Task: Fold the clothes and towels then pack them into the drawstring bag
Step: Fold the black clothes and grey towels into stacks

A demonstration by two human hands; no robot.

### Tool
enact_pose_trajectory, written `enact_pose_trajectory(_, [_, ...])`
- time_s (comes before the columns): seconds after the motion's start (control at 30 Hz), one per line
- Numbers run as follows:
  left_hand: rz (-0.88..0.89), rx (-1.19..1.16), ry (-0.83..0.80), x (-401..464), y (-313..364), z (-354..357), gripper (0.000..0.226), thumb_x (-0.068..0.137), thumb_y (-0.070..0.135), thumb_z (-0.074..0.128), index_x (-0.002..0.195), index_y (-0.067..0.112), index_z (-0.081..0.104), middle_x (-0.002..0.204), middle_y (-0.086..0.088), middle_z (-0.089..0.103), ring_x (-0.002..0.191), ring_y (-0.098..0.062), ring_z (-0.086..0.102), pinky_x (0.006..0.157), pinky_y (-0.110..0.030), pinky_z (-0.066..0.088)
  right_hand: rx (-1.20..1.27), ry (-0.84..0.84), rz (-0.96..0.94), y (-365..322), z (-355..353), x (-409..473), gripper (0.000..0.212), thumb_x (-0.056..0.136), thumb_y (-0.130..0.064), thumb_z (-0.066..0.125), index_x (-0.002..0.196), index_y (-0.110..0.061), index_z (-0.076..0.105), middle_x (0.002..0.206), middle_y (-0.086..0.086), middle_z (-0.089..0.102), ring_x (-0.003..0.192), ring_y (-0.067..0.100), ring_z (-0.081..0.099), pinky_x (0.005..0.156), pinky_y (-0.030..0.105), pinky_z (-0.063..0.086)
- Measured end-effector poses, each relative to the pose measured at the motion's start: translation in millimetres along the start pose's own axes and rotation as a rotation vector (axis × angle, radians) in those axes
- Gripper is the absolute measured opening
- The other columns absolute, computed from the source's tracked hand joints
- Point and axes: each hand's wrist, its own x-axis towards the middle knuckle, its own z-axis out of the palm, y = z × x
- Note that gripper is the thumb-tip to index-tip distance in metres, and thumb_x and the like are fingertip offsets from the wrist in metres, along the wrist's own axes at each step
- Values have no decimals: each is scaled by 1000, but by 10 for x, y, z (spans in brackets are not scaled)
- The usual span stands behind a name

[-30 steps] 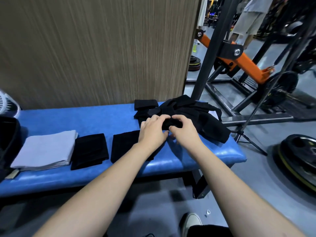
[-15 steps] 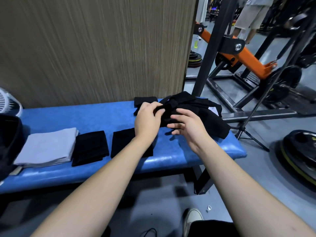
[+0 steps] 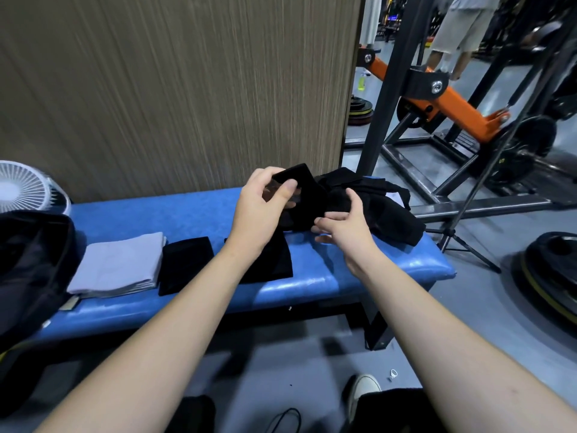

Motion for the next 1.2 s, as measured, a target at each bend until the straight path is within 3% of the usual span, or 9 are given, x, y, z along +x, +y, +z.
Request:
enact_pose_trajectory(0.07, [-11, -7, -18, -42, 13, -68, 8, 98, 16, 61, 100, 21, 68, 111, -27, 60, 100, -30, 70, 82, -35, 59, -104, 26, -6, 29, 10, 23, 83, 83, -4, 74, 147, -31, 30, 91, 9, 62, 70, 20, 66, 66, 33, 58])
enact_pose_trajectory(0.2, [-45, 9, 2, -132, 60, -219, 15, 99, 14, 60, 108, 4, 66, 111, -24, 63, 97, -26, 71, 81, -33, 60, -462, 66, -94, 84, 10, 63, 16, 80, -10, 76, 89, -7, 63, 67, 2, 57, 61, 17, 53, 54, 22, 44])
enact_pose_trajectory(0.3, [-87, 28, 89, -179, 84, -393, 11, 99, 18, 60, 103, 11, 68, 98, -8, 68, 89, -19, 72, 72, -30, 59, -555, 69, -189, 88, -18, 65, 25, 79, -23, 76, 68, -10, 58, 78, 11, 54, 67, 18, 49, 55, 25, 41])
enact_pose_trajectory(0.5, [-211, 131, 313, -297, -8, -860, 21, 96, 25, 63, 77, 16, 57, 73, 0, 57, 68, -13, 59, 56, -24, 40, -200, -140, -29, -142, -158, -140, 15, 84, -12, 71, 78, -14, 58, 79, 7, 61, 73, 17, 57, 71, 33, 47])
enact_pose_trajectory(0.63, [-340, 122, 286, -430, -38, -976, 10, 93, 20, 66, 91, 11, 62, 78, 1, 65, 62, -11, 60, 53, -20, 38, -72, -114, -28, -251, -239, -253, 7, 87, -11, 70, 91, -14, 64, 90, 8, 70, 77, 19, 65, 70, 34, 51])
enact_pose_trajectory(0.77, [-488, 201, 136, -592, -162, -931, 17, 89, 17, 69, 93, 14, 53, 74, -1, 69, 58, -13, 60, 49, -24, 37, -158, 5, -72, -261, -327, -303, 7, 88, -10, 69, 92, -13, 65, 82, 2, 69, 67, 12, 63, 57, 25, 47])
enact_pose_trajectory(0.97, [-534, 353, -43, -711, -336, -787, 34, 86, 23, 71, 114, 27, 51, 69, 2, 70, 63, -11, 66, 54, -24, 41, -326, 39, -7, -92, -472, -226, 11, 86, -10, 74, 93, -5, 67, 85, 14, 68, 75, 28, 66, 66, 43, 53])
enact_pose_trajectory(1.1, [-503, 437, -90, -674, -378, -717, 28, 89, 22, 66, 115, 30, 57, 56, 10, 55, 67, -13, 65, 58, -25, 43, -425, 50, -3, -49, -459, -196, 26, 87, -4, 72, 108, -10, 59, 67, 1, 43, 54, 12, 42, 41, 20, 39])
enact_pose_trajectory(1.2, [-502, 496, -93, -643, -463, -698, 28, 87, 23, 67, 114, 28, 59, 62, 6, 50, 72, -20, 62, 72, -36, 49, -441, 72, -23, -29, -432, -127, 32, 86, -4, 72, 113, -11, 57, 68, -1, 43, 57, 10, 40, 50, 21, 37])
